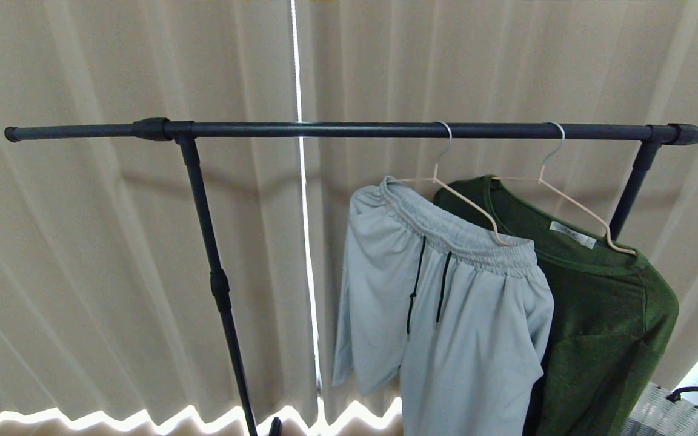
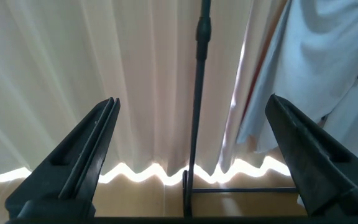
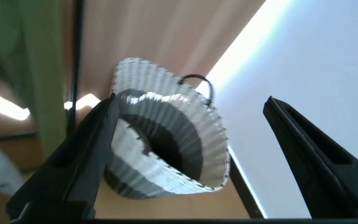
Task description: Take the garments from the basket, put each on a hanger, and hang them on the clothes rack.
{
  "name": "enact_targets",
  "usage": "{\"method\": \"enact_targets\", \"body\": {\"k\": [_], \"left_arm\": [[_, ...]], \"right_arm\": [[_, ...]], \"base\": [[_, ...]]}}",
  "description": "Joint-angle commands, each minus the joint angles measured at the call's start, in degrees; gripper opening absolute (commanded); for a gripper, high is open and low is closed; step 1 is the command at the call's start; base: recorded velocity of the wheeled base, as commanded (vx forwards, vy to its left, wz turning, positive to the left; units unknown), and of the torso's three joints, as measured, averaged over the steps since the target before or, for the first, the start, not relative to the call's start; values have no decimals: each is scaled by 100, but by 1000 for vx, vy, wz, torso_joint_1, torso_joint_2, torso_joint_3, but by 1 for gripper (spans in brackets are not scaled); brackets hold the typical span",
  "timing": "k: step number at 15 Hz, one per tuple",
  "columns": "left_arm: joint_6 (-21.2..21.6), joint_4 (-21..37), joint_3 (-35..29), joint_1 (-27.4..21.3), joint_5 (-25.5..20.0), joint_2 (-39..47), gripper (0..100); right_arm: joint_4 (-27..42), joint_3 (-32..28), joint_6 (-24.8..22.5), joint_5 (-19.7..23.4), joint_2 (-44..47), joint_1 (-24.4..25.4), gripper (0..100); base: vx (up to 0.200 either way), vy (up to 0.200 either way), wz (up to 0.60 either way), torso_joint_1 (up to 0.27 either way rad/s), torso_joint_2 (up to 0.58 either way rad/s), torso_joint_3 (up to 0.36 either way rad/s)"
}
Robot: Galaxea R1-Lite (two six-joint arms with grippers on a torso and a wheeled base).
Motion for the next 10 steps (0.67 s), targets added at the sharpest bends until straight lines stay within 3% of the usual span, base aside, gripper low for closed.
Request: {"method": "enact_targets", "body": {"k": [1, 2, 4, 8, 9, 10], "left_arm": [[-10, 7, 0, 2, 97, 24, 100], [-18, 25, 0, 2, 133, 24, 100], [-18, 25, 0, 2, 133, 24, 100], [-18, 25, 0, 2, 133, 24, 100], [-18, 34, 0, 2, 133, 24, 100], [-18, 34, 0, 2, 133, 24, 100]], "right_arm": [[-17, 8, -128, 10, -706, -15, 100], [-96, 52, -181, 133, -837, -41, 100], [-307, 175, 153, 186, -837, -41, 100], [-1757, 835, 171, 1882, -837, -41, 100], [-1810, 861, 171, 2076, -837, -41, 100], [-1836, 887, 179, 2559, -837, -41, 100]], "base": [[0, 0, 0, 0, 0, 0], [0, 0, 0, 0, 0, 0], [0, 0, 0, 0, 0, 0], [0, 0, 0, 0, 0, 0], [0, 0, 0, 0, 0, 0], [0, 0, 0, 0, 0, 0]]}}
